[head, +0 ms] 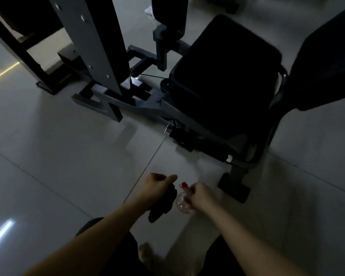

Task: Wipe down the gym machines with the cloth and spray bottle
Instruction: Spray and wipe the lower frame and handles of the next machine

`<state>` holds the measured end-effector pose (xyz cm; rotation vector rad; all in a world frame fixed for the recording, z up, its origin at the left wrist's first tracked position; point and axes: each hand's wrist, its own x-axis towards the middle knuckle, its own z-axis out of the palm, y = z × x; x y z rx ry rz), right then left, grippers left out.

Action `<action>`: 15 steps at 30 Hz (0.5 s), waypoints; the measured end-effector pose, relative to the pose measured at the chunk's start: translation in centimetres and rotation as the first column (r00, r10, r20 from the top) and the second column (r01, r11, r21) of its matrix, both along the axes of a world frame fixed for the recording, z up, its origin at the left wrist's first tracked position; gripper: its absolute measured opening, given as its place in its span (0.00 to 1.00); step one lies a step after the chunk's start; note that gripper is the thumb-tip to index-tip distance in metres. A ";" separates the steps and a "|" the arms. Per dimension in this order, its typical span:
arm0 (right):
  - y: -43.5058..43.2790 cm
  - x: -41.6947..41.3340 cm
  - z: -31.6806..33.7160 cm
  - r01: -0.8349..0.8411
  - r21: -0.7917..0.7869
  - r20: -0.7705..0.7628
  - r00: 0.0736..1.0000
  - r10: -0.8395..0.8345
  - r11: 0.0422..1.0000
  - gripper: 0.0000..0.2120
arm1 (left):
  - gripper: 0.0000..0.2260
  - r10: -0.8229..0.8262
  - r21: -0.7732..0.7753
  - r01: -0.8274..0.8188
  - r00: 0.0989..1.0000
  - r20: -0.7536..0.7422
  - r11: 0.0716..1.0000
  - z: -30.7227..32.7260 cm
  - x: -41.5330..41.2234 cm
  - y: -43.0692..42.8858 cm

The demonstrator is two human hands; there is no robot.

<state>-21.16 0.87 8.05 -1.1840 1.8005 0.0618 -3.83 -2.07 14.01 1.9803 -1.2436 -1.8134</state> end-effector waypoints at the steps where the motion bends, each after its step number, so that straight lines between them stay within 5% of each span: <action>1: 0.3 -0.1 3.5 0.008 0.005 0.009 1.000 -0.008 1.000 0.09 | 0.18 -0.065 0.010 0.065 0.997 0.030 0.998 2.8 -0.5 0.0; 8: 3.8 -1.7 25.9 0.101 0.035 0.128 0.986 -0.105 0.994 0.04 | 0.30 -0.299 0.091 0.294 0.953 0.049 0.952 20.8 -4.9 2.0; 15: 6.7 -7.8 43.4 0.058 0.012 0.160 0.985 -0.059 0.998 0.10 | 0.17 -0.417 0.053 0.414 0.907 0.063 0.909 34.4 -11.6 2.5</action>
